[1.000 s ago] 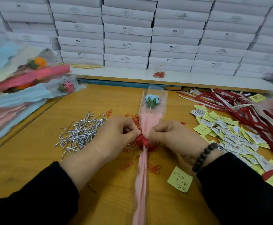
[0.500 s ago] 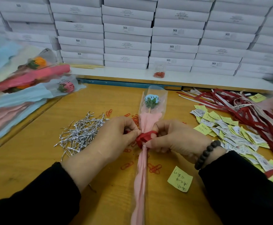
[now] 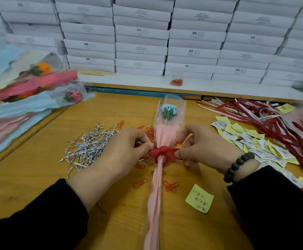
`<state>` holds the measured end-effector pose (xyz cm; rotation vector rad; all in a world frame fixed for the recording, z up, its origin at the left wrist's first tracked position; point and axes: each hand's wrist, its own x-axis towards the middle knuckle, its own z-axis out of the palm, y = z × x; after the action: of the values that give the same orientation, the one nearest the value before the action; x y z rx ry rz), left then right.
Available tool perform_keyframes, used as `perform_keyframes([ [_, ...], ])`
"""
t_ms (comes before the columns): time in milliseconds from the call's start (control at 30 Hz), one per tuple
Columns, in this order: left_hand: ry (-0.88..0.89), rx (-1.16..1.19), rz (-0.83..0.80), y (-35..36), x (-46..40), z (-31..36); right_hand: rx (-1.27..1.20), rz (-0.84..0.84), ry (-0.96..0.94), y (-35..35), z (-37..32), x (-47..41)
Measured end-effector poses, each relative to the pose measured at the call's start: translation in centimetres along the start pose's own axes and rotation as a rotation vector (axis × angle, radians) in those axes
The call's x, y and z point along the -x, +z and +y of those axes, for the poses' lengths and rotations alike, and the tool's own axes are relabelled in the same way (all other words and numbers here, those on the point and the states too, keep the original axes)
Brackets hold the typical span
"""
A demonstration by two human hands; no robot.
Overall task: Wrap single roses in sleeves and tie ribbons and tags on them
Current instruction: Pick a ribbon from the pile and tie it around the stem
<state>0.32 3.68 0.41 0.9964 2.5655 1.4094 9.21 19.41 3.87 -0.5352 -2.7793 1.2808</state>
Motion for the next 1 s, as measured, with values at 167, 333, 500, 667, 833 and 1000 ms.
perform_keyframes([
  [167,0.004,-0.048,0.005,-0.6,-0.3,-0.2,0.217,0.056,-0.025,-0.7,0.1,-0.1],
  [333,0.001,-0.077,0.018,-0.9,-0.4,-0.4,-0.089,0.018,-0.035,-0.9,0.5,-0.2],
  [500,0.020,-0.113,0.023,-0.8,-0.5,-0.6,-0.660,-0.111,-0.014,-0.8,1.1,-0.3],
  [667,0.010,-0.141,0.030,-1.0,-0.6,-0.9,-0.615,-0.189,0.023,-1.4,1.4,-0.2],
  [833,0.012,-0.149,0.009,-1.5,-0.6,-0.8,-0.078,-0.188,0.058,-2.9,1.7,0.2],
  [1000,-0.004,-0.193,-0.024,-1.8,-0.6,-0.5,0.112,-0.220,0.114,-3.8,1.9,0.2],
])
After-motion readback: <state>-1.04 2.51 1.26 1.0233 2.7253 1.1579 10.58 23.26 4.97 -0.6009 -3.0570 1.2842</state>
